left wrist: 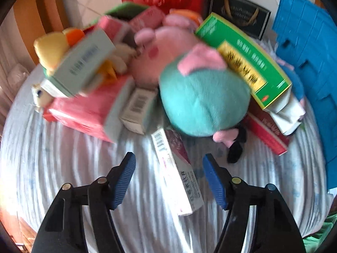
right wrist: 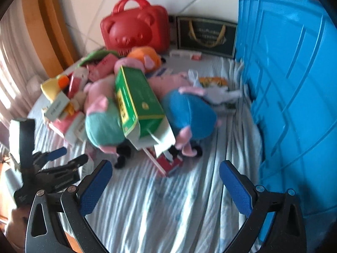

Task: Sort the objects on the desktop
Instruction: 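Withdraw both tools from the crate back toward the pile, then grasp a slim white-red medicine box with the left tool while the right tool grasps the green box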

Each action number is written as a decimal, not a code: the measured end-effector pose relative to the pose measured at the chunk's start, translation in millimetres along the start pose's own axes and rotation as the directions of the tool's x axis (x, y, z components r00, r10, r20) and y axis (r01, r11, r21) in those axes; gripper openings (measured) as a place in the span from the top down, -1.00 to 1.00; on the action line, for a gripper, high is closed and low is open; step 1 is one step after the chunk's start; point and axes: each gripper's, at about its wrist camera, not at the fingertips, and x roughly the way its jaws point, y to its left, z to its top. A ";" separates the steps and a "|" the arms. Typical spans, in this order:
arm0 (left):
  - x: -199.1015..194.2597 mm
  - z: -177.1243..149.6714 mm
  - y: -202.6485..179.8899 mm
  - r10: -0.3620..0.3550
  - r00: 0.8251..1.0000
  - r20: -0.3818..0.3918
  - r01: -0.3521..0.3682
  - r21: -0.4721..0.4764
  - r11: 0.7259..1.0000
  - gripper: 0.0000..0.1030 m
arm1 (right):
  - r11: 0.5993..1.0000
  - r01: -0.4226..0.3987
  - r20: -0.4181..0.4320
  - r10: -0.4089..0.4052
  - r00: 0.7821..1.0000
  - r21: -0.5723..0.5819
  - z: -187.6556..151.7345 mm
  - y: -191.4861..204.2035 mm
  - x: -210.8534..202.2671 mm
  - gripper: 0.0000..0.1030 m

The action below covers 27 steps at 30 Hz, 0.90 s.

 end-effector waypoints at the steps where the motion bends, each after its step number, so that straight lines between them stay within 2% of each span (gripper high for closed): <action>1: 8.5 -1.1 -1.1 0.003 1.000 -0.017 -0.003 -0.006 1.000 -0.23 | 1.000 0.003 -0.016 -0.004 1.000 -0.002 -2.3 -1.2 6.4 -1.00; 2: 16.5 -2.5 -2.0 0.007 0.999 -0.036 -0.007 -0.010 1.000 -0.18 | 1.000 0.005 -0.030 -0.005 1.000 -0.002 -4.6 -3.1 10.7 -1.00; 3: 24.9 -4.6 -2.7 0.002 0.998 -0.059 -0.003 -0.012 1.000 0.01 | 1.000 0.005 -0.044 -0.005 0.999 -0.001 -6.5 -4.9 16.3 -1.00; 5: 24.3 -6.9 -6.3 0.028 0.999 -0.033 -0.027 0.014 1.000 0.37 | 1.000 0.002 -0.065 -0.002 0.998 0.004 -8.3 -8.2 25.1 -1.00; 6: 23.6 -7.1 -7.8 0.014 0.999 -0.038 -0.013 0.028 1.000 0.60 | 1.000 0.000 -0.068 0.000 0.998 0.005 -8.4 -8.9 26.9 -1.00; 7: 23.1 -7.3 -7.4 0.021 0.999 -0.044 -0.020 0.025 0.999 0.64 | 1.000 -0.004 -0.069 0.004 0.998 0.006 -8.0 -9.4 28.3 -1.00; 11: -0.2 -5.6 3.4 0.006 1.000 -0.021 -0.006 -0.020 1.000 0.65 | 0.999 -0.042 -0.063 0.043 0.997 0.006 -2.2 -7.6 31.6 -1.00; 15: -52.6 12.5 4.6 0.013 0.993 0.119 -0.010 -0.023 1.000 0.65 | 0.996 -0.093 -0.032 0.093 0.995 -0.009 15.2 0.6 34.3 -1.00; 17: -63.5 26.7 2.2 0.013 0.987 0.159 -0.011 -0.013 1.000 0.65 | 0.993 -0.115 -0.022 0.114 0.993 -0.013 26.8 4.9 38.2 -1.00; 22: -57.4 64.0 0.6 0.000 0.982 0.191 0.003 -0.015 1.000 0.65 | 0.983 -0.182 -0.012 0.182 0.983 -0.017 64.5 15.1 61.1 -1.00; 27: -34.8 90.3 -2.8 0.004 0.985 0.173 -0.001 -0.020 1.000 0.65 | 0.978 -0.205 -0.048 0.204 0.978 -0.025 97.7 30.3 98.5 -1.00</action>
